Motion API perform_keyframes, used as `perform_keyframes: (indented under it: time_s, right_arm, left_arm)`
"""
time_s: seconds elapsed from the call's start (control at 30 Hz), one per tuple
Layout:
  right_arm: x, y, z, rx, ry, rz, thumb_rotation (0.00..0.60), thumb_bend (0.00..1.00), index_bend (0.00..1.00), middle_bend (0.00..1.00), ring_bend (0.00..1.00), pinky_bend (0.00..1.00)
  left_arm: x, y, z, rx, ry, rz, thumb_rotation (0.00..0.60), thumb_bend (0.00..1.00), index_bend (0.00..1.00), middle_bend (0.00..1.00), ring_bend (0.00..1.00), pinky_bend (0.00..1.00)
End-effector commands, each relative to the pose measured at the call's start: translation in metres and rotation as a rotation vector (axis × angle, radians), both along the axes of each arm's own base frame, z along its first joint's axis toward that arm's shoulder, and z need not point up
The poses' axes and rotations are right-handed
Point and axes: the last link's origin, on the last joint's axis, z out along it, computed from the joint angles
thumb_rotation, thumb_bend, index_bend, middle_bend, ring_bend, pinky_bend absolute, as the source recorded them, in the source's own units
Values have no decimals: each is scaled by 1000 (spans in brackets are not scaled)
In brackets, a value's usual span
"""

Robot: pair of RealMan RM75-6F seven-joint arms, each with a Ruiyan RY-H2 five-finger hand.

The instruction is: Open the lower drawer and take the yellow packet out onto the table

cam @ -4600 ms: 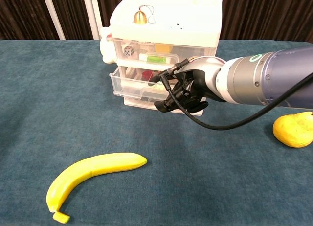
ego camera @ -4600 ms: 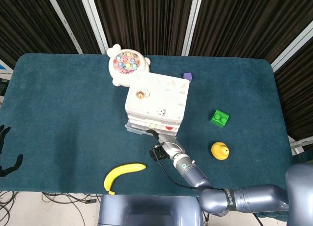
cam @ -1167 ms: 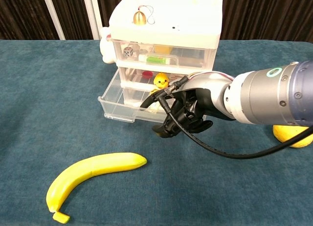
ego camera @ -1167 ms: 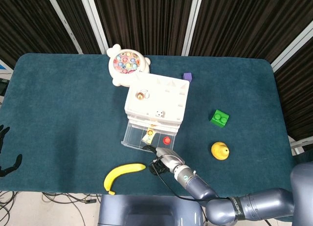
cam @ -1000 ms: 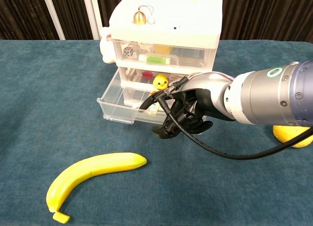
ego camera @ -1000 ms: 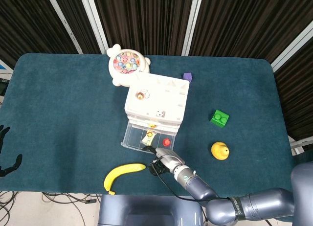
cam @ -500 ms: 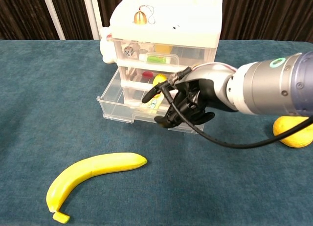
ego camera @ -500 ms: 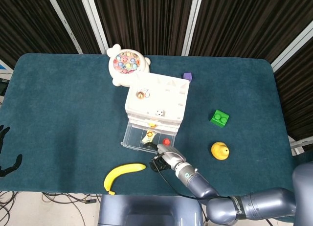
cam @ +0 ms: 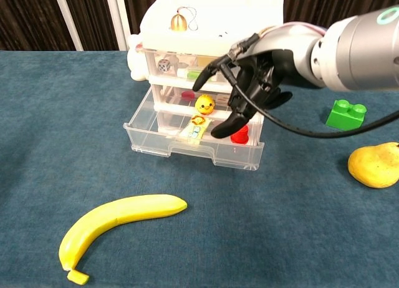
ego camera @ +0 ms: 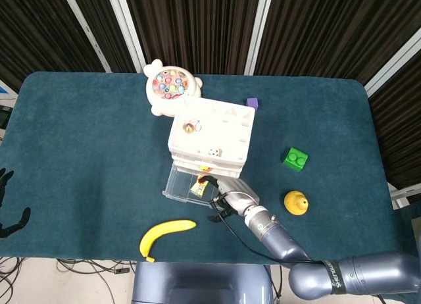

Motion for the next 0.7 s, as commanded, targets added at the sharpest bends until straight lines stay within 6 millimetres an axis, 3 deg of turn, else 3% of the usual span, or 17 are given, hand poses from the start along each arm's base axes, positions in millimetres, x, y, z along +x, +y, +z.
perform_keyframes:
  time_s: [0.03, 0.3, 0.7]
  right_arm:
    - [1, -12, 5, -63, 73, 111, 600, 220, 216, 967, 1000, 1000]
    - [0, -23, 4, -190, 191, 369, 600, 191, 283, 999, 1000, 1000]
    - [-1, -35, -15, -329, 339, 616, 600, 191, 287, 1000, 1000, 1000]
  left_arm:
    - [0, 0, 0, 0, 0, 0, 600, 356, 45, 0, 0, 0]
    - [1, 0, 0, -2, -2, 0, 600, 356, 45, 0, 0, 0]
    - [0, 0, 0, -5, -3, 4, 600, 356, 45, 0, 0, 0]
